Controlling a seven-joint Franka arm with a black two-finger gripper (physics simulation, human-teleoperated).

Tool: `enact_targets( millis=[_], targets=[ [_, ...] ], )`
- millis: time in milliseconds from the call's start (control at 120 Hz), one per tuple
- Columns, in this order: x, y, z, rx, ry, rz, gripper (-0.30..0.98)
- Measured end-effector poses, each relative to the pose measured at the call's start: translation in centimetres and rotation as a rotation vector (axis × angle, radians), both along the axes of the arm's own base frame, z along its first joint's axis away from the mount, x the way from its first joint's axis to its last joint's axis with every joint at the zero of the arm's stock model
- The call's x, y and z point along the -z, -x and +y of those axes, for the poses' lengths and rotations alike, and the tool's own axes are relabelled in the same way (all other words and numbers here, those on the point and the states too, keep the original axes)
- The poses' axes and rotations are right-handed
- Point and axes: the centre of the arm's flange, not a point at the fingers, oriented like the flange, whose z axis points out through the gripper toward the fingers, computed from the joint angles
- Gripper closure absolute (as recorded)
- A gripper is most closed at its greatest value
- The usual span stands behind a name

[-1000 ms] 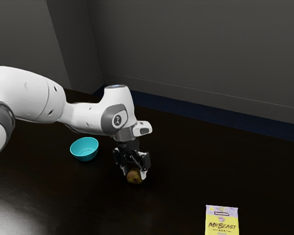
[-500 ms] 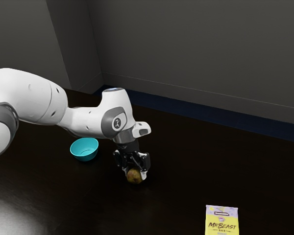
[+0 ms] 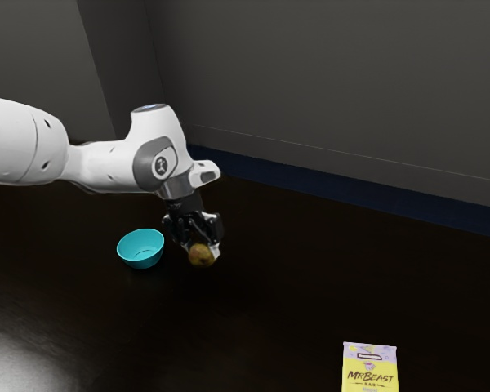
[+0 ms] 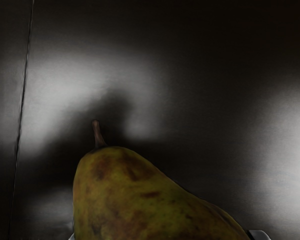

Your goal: Place the pear in the bowl.

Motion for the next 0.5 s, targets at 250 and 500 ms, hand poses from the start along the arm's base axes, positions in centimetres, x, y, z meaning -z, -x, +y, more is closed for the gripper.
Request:
enact_targets(
  millis=[250, 500],
  targets=[
    [-4.5, 0.6, 9.4, -0.165, -0.027, -0.04, 0.49],
    [-0.9, -0.6, 14.7, -0.235, -0.098, 0.02, 0.46]
  ],
)
